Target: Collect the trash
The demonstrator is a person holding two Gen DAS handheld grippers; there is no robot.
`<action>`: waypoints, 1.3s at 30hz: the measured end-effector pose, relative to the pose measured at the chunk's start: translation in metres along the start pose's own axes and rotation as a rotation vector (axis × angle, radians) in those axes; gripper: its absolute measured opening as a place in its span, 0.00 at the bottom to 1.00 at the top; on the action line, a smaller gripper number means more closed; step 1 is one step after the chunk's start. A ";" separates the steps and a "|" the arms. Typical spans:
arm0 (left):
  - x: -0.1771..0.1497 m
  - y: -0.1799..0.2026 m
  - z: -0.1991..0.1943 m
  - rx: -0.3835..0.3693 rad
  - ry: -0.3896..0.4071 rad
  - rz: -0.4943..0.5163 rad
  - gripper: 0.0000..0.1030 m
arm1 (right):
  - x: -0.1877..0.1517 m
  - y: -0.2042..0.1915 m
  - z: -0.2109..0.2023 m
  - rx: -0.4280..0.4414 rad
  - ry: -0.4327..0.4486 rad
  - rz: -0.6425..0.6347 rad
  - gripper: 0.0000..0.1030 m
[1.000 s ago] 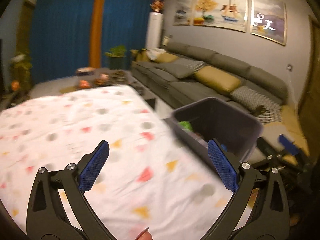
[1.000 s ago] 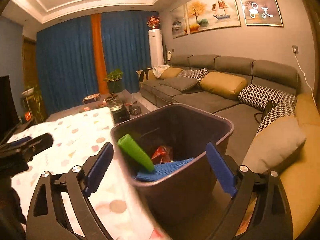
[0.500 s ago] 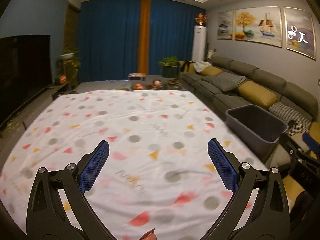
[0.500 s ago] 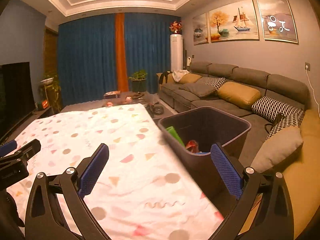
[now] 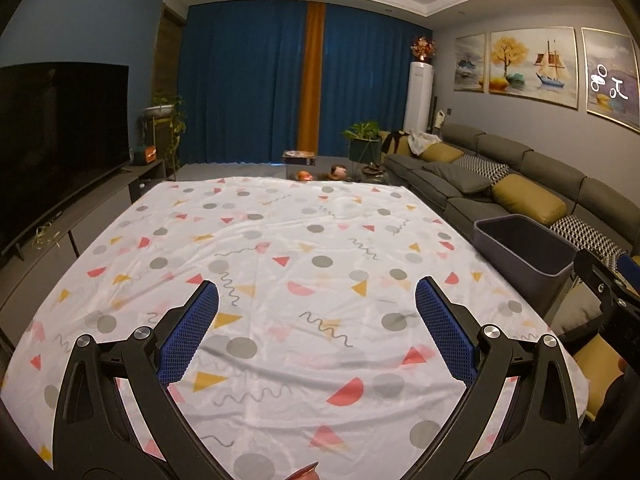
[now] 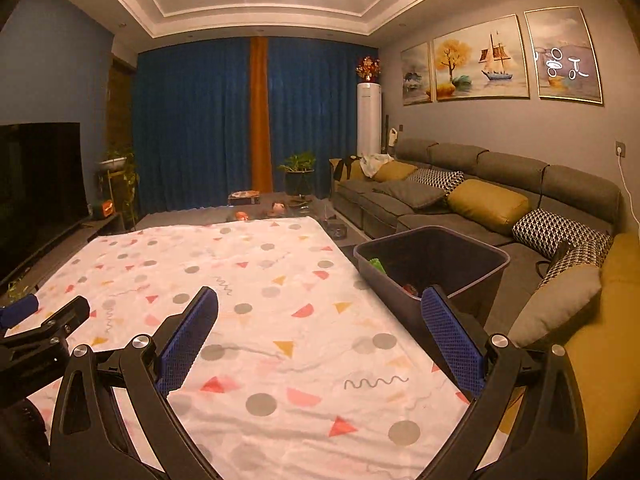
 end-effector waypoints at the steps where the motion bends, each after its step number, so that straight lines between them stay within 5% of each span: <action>1: 0.000 -0.002 -0.001 -0.001 0.000 -0.001 0.94 | 0.000 -0.001 -0.001 0.002 0.000 0.000 0.95; 39: 0.004 0.006 -0.010 -0.035 0.003 -0.003 0.94 | 0.006 -0.002 -0.008 0.008 0.020 0.005 0.95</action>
Point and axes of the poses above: each gripper's, at about its wrist camera, not at the fingertips, and z roughly the way its jaws point, y to its right, x to its top, the point moved 4 cm from there along z, roughly the way its jaws point, and after that the axes turned 15 degrees about -z, right-handed, at the moved point
